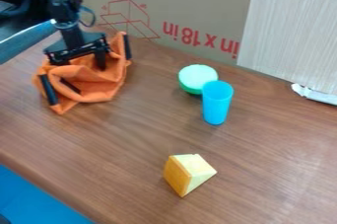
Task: Moved the cloth from the center of the table to the edge and back and unfold the cloth
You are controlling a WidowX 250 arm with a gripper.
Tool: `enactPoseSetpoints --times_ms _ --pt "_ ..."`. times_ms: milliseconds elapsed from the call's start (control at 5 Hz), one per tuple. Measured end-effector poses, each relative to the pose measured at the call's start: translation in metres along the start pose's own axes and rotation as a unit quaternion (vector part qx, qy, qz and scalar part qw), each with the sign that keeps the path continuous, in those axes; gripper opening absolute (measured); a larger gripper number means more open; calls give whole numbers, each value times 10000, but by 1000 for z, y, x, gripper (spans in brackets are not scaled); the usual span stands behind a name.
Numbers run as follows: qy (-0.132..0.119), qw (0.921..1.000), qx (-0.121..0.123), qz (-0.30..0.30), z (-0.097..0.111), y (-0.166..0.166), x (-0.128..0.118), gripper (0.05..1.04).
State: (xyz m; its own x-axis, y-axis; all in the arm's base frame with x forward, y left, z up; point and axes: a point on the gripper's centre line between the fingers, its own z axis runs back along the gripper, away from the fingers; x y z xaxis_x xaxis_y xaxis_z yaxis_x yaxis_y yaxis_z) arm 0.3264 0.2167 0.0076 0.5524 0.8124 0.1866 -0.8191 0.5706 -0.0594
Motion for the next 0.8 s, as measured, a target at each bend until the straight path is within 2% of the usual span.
enactPoseSetpoints --times_ms 600,800 --pt "-45 9996 159 -236 -1 94 32 999" --pt "134 9992 104 -352 0 109 34 999"
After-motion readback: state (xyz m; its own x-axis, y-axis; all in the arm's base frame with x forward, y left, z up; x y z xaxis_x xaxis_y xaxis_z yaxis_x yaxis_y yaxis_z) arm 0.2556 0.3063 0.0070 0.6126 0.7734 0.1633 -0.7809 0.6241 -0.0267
